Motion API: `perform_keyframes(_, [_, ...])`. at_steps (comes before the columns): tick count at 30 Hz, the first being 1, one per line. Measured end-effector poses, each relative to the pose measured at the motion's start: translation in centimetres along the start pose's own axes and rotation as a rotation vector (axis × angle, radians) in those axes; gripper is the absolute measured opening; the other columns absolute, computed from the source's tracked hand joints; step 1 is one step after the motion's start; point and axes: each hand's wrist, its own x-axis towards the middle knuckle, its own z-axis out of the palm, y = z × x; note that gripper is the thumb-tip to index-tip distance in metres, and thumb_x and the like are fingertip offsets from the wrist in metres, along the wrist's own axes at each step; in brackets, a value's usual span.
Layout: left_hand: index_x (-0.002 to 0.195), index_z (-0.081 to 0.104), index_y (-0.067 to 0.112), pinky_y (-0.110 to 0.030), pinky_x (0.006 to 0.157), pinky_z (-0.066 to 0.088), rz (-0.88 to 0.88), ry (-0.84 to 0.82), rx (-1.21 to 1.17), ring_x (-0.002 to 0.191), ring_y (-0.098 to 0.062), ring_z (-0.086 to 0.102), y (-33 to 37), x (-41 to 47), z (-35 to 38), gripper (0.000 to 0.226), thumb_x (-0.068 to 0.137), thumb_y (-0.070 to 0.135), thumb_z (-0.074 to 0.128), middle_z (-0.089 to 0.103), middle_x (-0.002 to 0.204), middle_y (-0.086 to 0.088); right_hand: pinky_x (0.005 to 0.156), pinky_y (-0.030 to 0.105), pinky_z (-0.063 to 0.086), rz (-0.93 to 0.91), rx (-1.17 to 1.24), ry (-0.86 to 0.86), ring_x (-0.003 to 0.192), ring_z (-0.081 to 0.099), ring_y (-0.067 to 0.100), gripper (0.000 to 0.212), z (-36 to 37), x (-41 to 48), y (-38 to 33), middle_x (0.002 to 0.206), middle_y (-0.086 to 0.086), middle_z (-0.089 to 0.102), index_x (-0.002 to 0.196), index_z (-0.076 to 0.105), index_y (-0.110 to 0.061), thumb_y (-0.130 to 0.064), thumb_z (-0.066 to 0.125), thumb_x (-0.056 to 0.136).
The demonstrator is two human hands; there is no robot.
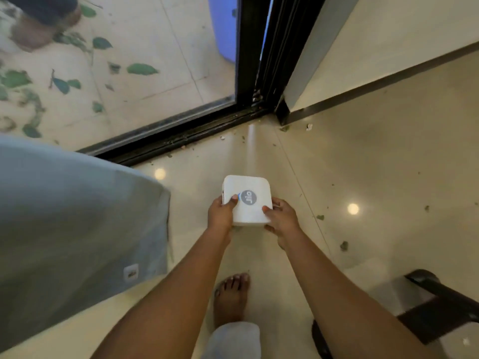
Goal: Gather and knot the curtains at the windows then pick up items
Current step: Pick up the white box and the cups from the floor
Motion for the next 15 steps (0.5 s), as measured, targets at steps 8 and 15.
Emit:
perform_keyframes(8, [0.115, 0.06, -0.001, -0.027, 0.046, 0.053, -0.194, -0.112, -0.234, 0.08, -0.028, 0.065, -6.8, -17.5, -10.6, 0.03, 0.087, 0.009, 0.065, 0.069, 0.095, -0.016, 0.068, 0.031, 0.05, 0.013, -0.066, -0.186, 0.093, 0.06, 0.019, 0.028, -4.5, -18.2, 5.4, 0.106, 0.001, 0.065, 0.109, 0.059, -0.019, -0.005, 0.062, 0.085])
perform_keyframes(15, [0.109, 0.062, -0.011, -0.036, 0.059, 0.057, -0.278, 0.047, -0.537, 0.072, -0.032, 0.071, -16.0, -30.7, -25.0, 0.032, 0.082, 0.005, 0.066, 0.073, 0.091, -0.022, 0.065, 0.029, 0.049, 0.057, -0.3, -0.368, 0.086, 0.061, 0.02, 0.019, 0.7, -30.5, 14.3, 0.1, 0.007, 0.066, 0.105, 0.061, -0.015, -0.015, 0.063, 0.086])
